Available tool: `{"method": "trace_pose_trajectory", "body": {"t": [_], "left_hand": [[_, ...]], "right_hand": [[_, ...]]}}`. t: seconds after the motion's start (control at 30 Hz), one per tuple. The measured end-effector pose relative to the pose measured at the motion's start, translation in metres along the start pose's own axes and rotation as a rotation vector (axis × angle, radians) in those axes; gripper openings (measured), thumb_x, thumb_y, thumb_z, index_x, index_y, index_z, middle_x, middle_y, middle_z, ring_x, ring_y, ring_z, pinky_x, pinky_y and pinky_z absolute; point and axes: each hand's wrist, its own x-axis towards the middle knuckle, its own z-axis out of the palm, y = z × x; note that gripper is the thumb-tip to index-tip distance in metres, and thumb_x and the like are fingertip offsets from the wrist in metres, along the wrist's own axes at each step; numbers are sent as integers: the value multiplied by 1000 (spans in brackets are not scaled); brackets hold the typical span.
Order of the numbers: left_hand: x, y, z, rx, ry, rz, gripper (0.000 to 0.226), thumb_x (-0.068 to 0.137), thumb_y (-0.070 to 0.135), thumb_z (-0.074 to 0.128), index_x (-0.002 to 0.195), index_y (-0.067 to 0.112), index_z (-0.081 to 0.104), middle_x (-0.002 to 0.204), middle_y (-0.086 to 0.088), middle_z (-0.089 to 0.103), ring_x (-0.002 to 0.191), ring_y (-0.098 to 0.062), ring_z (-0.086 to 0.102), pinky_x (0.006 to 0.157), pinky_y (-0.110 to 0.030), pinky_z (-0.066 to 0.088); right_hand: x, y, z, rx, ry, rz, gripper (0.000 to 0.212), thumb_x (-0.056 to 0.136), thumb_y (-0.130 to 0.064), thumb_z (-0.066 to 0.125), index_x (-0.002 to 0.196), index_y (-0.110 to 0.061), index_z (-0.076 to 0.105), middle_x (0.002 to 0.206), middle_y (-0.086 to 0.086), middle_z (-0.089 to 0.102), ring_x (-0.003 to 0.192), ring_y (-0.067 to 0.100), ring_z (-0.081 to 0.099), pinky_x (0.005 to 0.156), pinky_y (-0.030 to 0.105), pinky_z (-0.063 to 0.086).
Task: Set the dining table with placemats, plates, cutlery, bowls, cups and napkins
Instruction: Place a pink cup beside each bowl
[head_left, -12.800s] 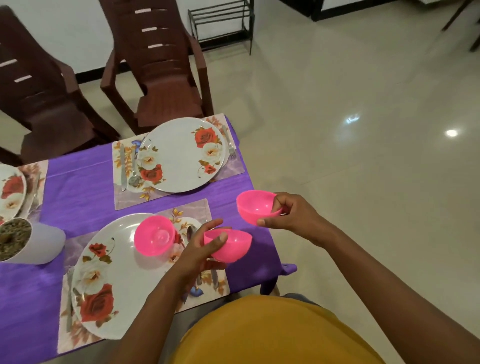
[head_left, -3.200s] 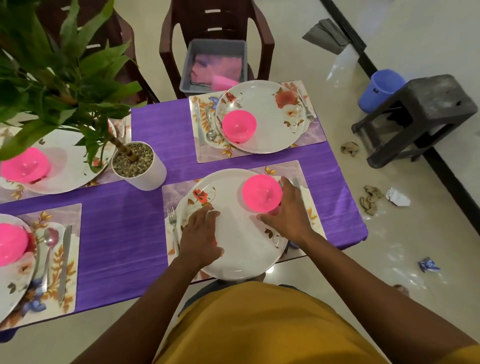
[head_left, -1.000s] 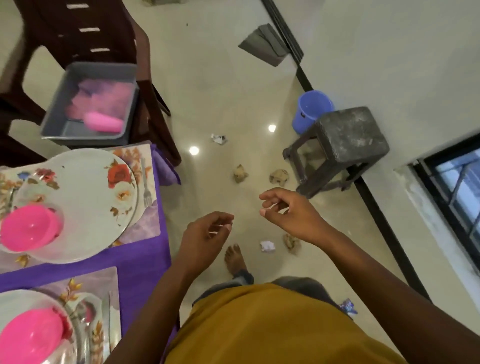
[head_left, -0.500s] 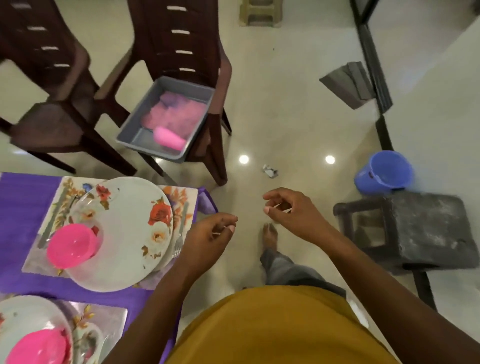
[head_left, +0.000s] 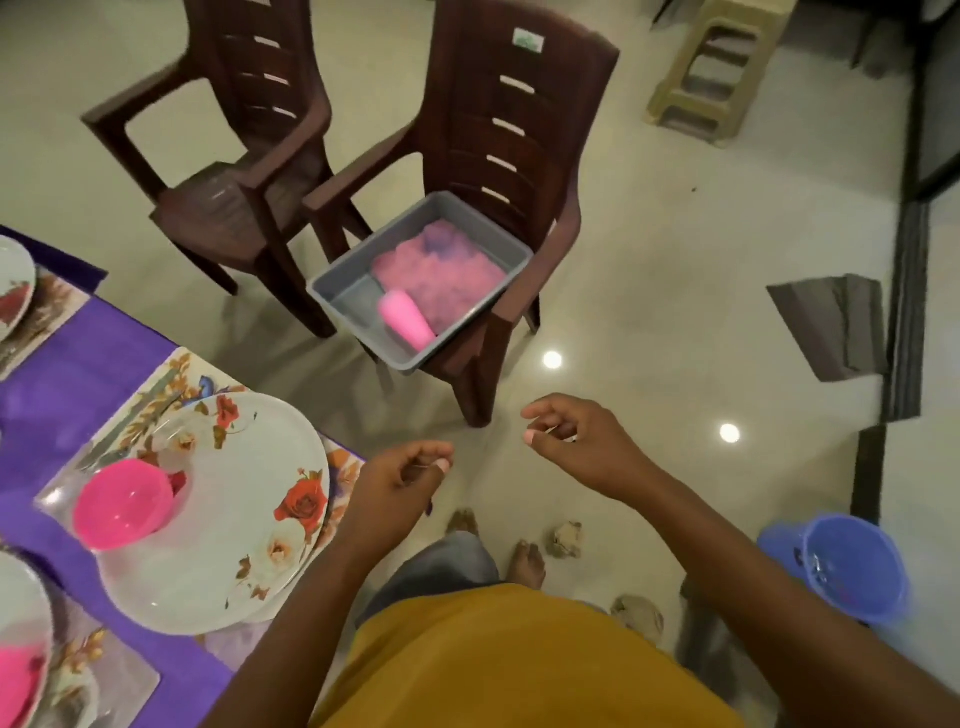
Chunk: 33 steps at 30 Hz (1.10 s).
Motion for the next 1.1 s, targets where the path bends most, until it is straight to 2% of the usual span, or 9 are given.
{"method": "trace_pose_trajectory", "body": {"t": [0.2, 0.4, 0.5, 0.63, 0.77, 0.87, 0.97, 1.03, 1.1], "left_hand": [[64, 7, -7, -113, 79, -34, 22, 102, 12, 64, 109, 30, 75, 102, 8, 78, 96, -8, 73, 85, -20, 57], [138, -4, -24, -157, 127, -119, 21, 102, 16, 64, 112, 30, 76, 103, 10, 77, 97, -14, 73, 87, -37, 61], [172, -2, -30, -202, 160, -163, 22, 102, 13, 64, 106, 31, 76, 99, 13, 78, 93, -10, 73, 82, -32, 60], [212, -5, -38, -283, 206, -258, 23, 102, 10, 63, 103, 27, 77, 96, 9, 78, 89, -10, 73, 80, -26, 55], [234, -7, -39, -348, 294, -348, 20, 101, 9, 64, 104, 23, 78, 96, 5, 78, 87, -6, 72, 83, -27, 57], [262, -12, -36, -354, 320, -401, 23, 101, 7, 64, 99, 26, 77, 95, 4, 77, 80, 1, 69, 75, -16, 53], [297, -23, -34, -347, 389, -478, 23, 100, 7, 65, 98, 27, 75, 100, 5, 75, 84, -1, 67, 72, -7, 48], [321, -30, -33, -351, 427, -527, 20, 100, 10, 65, 100, 27, 74, 106, 6, 73, 95, -8, 67, 79, -12, 50], [348, -41, -28, -370, 476, -590, 15, 101, 13, 65, 106, 23, 75, 107, 9, 71, 103, -14, 67, 90, -27, 55]], "right_hand": [[83, -26, -14, -68, -111, -43, 24, 97, -33, 69, 121, -28, 70, 99, -20, 65, 91, 4, 65, 63, 5, 45], [170, -53, -20, -106, -178, -40, 26, 97, -30, 70, 122, -26, 70, 102, -16, 67, 96, 6, 65, 76, 15, 50], [211, -66, -24, -109, -214, -31, 27, 97, -30, 71, 123, -25, 70, 107, -11, 71, 98, 6, 67, 79, 16, 51], [271, -79, -20, -61, -271, 56, 22, 98, -26, 69, 119, -20, 72, 107, -6, 73, 96, 6, 69, 69, 11, 49], [326, -87, -7, -49, -345, 155, 20, 97, -25, 70, 116, -18, 72, 106, 1, 73, 97, 17, 71, 67, 19, 55], [370, -86, 6, -77, -397, 186, 13, 96, -22, 72, 109, -20, 73, 103, 5, 73, 92, 18, 71, 59, 20, 56], [422, -75, 26, -149, -473, 167, 8, 94, -20, 73, 103, -19, 73, 99, 5, 74, 96, 25, 72, 80, 37, 63], [453, -66, 39, -159, -500, 177, 5, 93, -16, 73, 98, -16, 73, 99, 8, 75, 94, 26, 72, 85, 39, 59], [485, -55, 55, -182, -542, 212, 5, 92, -13, 72, 92, -18, 72, 96, 7, 74, 87, 23, 69, 79, 37, 57]]}}
